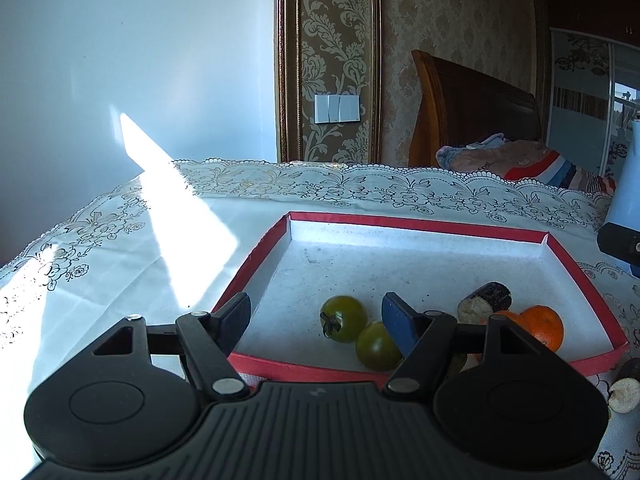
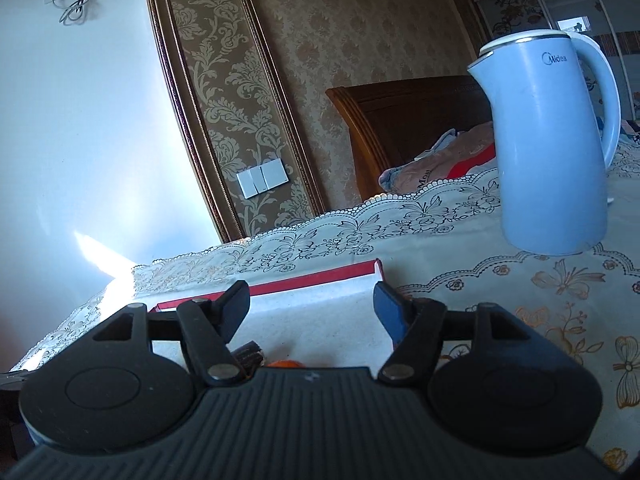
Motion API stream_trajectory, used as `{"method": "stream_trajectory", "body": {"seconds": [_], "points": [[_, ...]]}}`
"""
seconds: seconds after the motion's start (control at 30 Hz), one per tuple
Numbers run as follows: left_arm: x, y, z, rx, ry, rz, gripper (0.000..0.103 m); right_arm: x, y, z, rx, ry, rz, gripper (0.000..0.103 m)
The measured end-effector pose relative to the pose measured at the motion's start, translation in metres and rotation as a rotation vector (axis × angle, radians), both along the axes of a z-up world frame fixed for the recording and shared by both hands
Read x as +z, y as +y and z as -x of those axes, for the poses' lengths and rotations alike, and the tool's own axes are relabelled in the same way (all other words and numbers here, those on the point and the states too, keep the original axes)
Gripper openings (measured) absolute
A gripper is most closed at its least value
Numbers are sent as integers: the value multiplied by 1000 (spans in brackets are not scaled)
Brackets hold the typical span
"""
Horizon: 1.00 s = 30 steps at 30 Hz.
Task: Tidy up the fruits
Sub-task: 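Withdraw both tools from the tray toward the remaining fruits, then move left tool to the yellow round fruit while right tool approaches an eggplant chunk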
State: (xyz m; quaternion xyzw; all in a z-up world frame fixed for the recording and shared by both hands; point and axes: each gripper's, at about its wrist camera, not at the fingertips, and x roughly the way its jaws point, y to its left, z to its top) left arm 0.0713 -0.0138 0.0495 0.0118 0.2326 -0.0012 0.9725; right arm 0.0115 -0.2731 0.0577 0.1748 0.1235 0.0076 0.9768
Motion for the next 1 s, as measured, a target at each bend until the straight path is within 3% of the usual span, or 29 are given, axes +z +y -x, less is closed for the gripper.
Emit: {"method": "stream_trajectory", "body": {"seconds": [0.4, 0.67, 0.83, 1.0], "points": [[-12, 55, 53, -2, 7, 17, 72, -13, -5, 37, 25, 39, 10, 67], [-20, 67, 78, -50, 6, 9, 72, -19, -14, 63, 29, 44, -10, 67], [-18, 57, 65, -62, 6, -59, 72, -20, -16, 70, 36, 41, -19, 67], [-23, 46, 26, -41, 77, -76, 72, -21, -18, 76, 46, 64, -10, 67]]}}
